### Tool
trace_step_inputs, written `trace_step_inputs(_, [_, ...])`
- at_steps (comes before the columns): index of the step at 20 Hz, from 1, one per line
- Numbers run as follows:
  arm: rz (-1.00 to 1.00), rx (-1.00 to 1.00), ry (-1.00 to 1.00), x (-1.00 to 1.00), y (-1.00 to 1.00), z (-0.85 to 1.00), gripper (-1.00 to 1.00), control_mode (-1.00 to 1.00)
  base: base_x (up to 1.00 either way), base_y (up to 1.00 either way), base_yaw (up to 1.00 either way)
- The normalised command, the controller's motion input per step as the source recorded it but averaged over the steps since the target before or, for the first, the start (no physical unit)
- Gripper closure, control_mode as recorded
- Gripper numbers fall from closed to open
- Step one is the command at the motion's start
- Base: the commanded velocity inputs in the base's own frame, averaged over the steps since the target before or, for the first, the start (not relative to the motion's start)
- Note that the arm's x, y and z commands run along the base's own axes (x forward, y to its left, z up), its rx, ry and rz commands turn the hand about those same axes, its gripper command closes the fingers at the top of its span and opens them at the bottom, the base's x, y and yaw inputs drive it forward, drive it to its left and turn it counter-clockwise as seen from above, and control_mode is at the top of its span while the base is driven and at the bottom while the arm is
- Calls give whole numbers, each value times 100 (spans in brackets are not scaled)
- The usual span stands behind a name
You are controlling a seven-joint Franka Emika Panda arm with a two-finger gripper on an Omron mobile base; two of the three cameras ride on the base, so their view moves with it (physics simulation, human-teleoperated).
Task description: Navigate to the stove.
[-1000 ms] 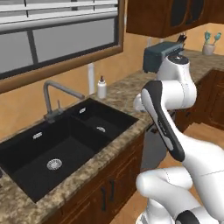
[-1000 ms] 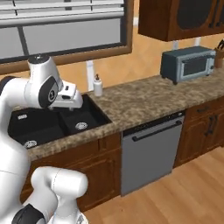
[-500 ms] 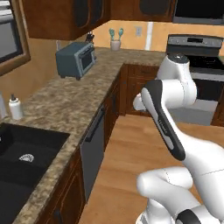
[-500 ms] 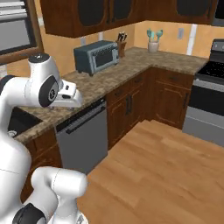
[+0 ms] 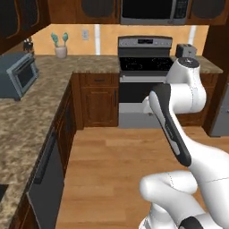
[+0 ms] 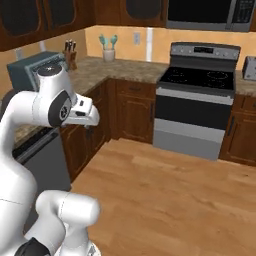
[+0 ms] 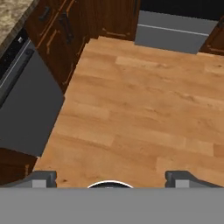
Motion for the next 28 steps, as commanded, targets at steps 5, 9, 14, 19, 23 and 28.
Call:
trace_step_inputs(5, [0, 0, 0, 0, 0, 0, -100, 100, 100, -3, 0])
trace_step_inputs(9, [0, 0, 0, 0, 0, 0, -100, 100, 100, -72, 13])
trace_step_inputs(14, [0, 0, 0, 0, 0, 0, -100, 100, 100, -95, 0])
trace_step_inputs(19, [0, 0, 0, 0, 0, 0, -100, 100, 100, -100, 0])
trace_step_inputs(23, [0, 0, 0, 0, 0, 0, -100, 100, 100, -97, 0])
trace_step_inputs(28, [0, 0, 0, 0, 0, 0, -100, 100, 100, -54, 0])
